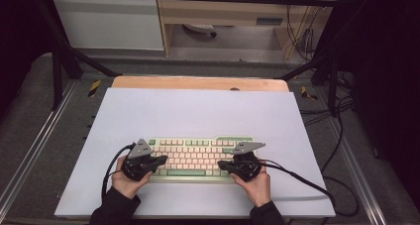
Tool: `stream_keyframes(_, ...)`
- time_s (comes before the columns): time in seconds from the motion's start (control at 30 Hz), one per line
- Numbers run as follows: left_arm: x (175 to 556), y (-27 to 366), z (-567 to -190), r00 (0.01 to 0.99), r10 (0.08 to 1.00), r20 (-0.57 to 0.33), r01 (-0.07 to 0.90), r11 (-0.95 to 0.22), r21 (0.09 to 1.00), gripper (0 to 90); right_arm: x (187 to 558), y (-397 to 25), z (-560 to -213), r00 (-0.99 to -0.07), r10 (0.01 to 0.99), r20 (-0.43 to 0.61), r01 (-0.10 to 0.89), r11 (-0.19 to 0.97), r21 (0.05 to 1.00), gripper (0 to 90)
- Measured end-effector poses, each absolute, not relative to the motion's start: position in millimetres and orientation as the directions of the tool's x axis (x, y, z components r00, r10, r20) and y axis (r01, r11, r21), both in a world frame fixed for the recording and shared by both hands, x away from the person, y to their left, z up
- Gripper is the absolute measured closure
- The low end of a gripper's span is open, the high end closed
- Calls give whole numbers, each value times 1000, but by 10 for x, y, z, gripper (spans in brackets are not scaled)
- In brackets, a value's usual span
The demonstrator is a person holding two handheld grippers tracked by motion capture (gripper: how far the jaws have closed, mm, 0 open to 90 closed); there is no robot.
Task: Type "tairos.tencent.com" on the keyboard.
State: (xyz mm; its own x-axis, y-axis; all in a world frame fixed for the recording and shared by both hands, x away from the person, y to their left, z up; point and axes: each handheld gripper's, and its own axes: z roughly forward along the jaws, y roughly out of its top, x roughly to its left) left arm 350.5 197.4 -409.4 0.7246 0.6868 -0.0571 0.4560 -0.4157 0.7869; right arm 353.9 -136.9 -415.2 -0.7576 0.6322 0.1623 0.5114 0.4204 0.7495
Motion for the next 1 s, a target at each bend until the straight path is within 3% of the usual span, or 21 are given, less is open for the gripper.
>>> stream_keyframes(1.0,3801,1472,-4233,720,693,-29,469,-456,757,900,3542,-1397,-4164,-758,632,161,509,419,752,900)
